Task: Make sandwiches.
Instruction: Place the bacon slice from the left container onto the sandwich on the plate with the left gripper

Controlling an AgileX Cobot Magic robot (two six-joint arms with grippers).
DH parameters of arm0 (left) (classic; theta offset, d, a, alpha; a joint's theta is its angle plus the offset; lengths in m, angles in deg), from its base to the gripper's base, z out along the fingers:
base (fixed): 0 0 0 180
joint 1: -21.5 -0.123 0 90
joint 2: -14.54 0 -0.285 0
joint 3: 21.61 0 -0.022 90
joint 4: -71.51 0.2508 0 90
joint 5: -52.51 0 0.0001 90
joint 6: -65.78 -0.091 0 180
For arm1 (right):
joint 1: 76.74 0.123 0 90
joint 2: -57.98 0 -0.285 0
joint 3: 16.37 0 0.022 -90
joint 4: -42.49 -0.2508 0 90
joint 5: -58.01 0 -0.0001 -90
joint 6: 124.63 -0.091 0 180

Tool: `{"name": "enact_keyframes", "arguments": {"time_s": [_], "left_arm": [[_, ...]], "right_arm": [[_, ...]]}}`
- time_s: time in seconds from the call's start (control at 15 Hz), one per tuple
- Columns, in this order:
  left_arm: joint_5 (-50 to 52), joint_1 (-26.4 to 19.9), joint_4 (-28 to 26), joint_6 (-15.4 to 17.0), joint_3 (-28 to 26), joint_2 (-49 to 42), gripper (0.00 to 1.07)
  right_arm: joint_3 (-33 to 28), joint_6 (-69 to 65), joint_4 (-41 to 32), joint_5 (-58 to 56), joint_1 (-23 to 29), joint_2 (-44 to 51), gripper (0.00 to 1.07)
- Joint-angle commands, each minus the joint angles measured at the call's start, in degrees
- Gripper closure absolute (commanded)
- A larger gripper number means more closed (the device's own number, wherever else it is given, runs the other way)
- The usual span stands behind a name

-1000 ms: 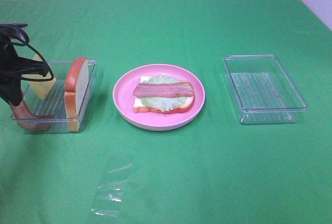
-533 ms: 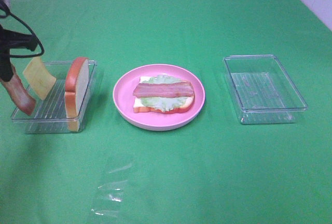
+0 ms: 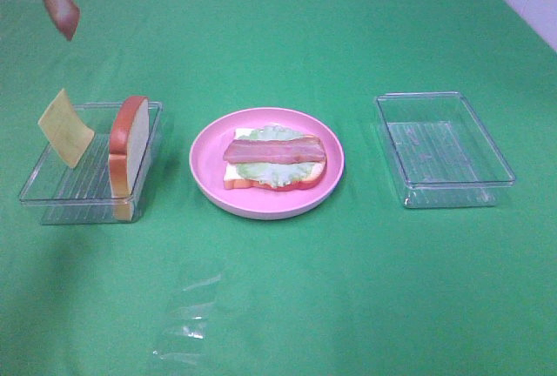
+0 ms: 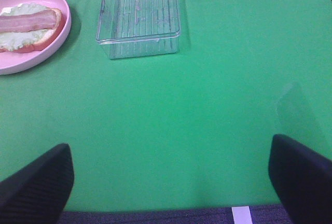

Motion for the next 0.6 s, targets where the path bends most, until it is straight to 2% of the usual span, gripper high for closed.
{"name": "enact_keyframes", "arguments": {"time_s": [0.07, 0.33, 0.53, 0.6], "left_arm": [[-0.17, 3.21, -7.62, -3.09, -4.87, 1.32, 1.07], [-0.23, 10.71, -13.06, -5.16, -10.49, 9.57, 1.07], [0.29, 15.01, -13.46, -5.44, -12.49, 16.44, 1.07], [2.64, 17.53, -13.52, -7.1, -13.24, 21.08, 1.07]], "right_arm": [[-0.11, 0.52, -0.23, 0.34, -0.06, 1.55, 0.09], [-0.11, 0.52, -0.23, 0.34, -0.06, 1.55, 0.09], [-0.11, 0.52, -0.23, 0.34, -0.06, 1.55, 0.09], [-0.11, 0.52, -0.23, 0.34, -0.06, 1.55, 0.09]]}}
